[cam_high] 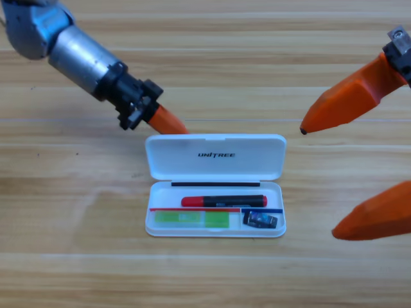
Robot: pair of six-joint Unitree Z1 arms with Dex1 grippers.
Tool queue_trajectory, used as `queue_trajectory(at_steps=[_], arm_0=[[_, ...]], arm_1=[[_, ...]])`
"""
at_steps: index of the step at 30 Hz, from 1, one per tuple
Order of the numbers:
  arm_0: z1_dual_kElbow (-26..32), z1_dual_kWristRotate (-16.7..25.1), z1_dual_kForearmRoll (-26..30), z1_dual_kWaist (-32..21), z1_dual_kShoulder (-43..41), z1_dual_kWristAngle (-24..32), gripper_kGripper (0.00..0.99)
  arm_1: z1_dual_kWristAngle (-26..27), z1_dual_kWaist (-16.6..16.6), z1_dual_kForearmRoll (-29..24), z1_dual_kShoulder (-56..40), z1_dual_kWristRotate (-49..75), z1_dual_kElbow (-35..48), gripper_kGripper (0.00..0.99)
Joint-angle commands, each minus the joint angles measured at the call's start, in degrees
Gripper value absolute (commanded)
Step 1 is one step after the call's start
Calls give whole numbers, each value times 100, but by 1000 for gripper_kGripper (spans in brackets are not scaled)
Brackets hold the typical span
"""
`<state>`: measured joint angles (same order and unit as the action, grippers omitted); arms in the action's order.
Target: Clean up eraser and pencils
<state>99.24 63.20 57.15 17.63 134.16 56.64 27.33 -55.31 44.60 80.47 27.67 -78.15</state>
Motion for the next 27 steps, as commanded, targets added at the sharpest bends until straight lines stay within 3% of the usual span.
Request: queue_trajectory(at_steps=[1, 27], arm_0=[[-326, 96, 69, 144, -330, 120, 0], [-827, 693, -11, 320, -13, 67, 0]], arm_1=[[71, 143, -109, -207, -16, 212, 943], [159, 143, -127, -128, -16, 212, 943]])
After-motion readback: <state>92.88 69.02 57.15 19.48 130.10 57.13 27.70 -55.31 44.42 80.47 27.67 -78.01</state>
